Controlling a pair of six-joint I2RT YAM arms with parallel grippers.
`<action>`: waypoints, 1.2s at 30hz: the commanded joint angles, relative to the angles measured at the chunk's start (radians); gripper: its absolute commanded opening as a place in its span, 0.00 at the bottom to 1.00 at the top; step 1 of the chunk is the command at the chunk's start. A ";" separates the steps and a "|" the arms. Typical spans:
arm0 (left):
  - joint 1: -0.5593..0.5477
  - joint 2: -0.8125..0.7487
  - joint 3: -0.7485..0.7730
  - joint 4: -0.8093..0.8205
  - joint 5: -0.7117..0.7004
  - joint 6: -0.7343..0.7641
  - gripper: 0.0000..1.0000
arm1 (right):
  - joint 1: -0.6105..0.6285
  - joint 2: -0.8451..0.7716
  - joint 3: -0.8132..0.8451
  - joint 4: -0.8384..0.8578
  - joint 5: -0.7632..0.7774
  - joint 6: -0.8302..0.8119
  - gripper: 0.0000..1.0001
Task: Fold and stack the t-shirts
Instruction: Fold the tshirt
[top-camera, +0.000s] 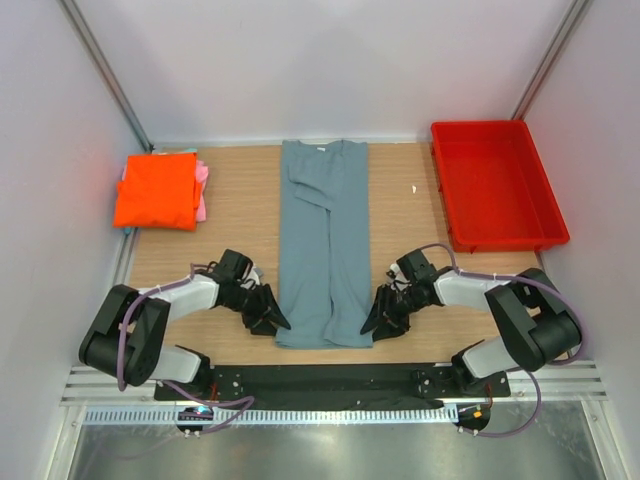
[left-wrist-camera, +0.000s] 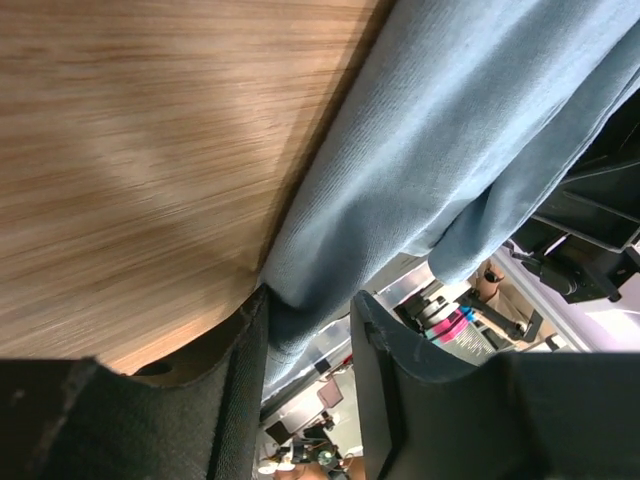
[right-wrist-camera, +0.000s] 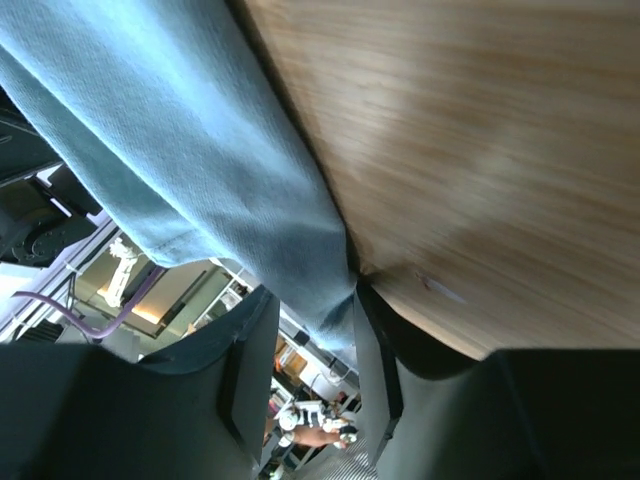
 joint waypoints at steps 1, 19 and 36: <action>-0.010 0.003 0.001 0.043 0.036 -0.023 0.38 | 0.028 0.031 -0.007 0.024 0.019 0.034 0.42; 0.034 -0.047 0.159 0.032 0.077 0.046 0.00 | -0.090 -0.085 0.164 -0.057 0.016 -0.128 0.02; 0.163 0.342 0.714 0.007 0.082 0.207 0.00 | -0.273 0.220 0.656 0.035 0.030 -0.279 0.02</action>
